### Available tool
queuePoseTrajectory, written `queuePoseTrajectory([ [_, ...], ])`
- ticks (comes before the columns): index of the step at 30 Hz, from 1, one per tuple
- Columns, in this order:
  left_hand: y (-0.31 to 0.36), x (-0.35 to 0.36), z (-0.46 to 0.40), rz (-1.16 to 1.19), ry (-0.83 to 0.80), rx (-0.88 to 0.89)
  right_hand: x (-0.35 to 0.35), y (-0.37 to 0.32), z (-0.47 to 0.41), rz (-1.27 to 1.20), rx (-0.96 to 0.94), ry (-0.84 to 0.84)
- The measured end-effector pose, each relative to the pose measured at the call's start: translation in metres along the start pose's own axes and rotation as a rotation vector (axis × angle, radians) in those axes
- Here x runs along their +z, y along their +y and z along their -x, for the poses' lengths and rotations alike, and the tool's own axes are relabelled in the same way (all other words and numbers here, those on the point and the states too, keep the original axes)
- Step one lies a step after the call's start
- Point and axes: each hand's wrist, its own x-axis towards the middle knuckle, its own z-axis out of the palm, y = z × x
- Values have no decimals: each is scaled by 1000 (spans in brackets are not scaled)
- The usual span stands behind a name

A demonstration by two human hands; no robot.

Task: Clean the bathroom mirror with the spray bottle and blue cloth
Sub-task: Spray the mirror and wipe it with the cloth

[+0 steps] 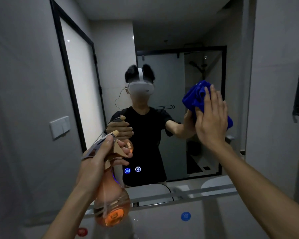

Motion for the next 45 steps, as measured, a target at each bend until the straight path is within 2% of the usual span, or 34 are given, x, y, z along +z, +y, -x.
queuePoseTrajectory([
  [6,2,-32,-9,-72,29,57,11,-29,4,5,60,45],
  [10,7,-40,-15,-7,3,38,16,-46,1,5,101,91],
  [16,19,-50,-16,41,6,96,30,-129,-19,52,-6,152],
  [18,21,-52,-16,68,13,121,41,-157,-3,45,-134,132],
  [20,22,-52,-16,80,18,129,53,-164,30,48,-388,56],
  [23,22,-49,-17,85,19,107,60,-128,77,94,-763,-60],
  [25,19,-49,-18,78,28,103,56,-90,87,117,-809,-51],
  [28,15,-48,-18,89,27,78,42,-38,72,146,-708,17],
  [30,14,-47,-18,103,13,61,32,-22,47,147,-557,54],
  [34,14,-47,-17,97,-1,54,23,-66,-18,79,-59,202],
  [36,14,-48,-17,101,2,53,25,-107,-41,85,55,234],
  [38,14,-48,-18,105,17,52,31,-142,-41,105,-45,214],
  [41,13,-46,-18,113,38,43,46,-159,7,82,-427,103],
  [45,12,-45,-14,90,30,39,55,-103,94,107,-821,-74],
])
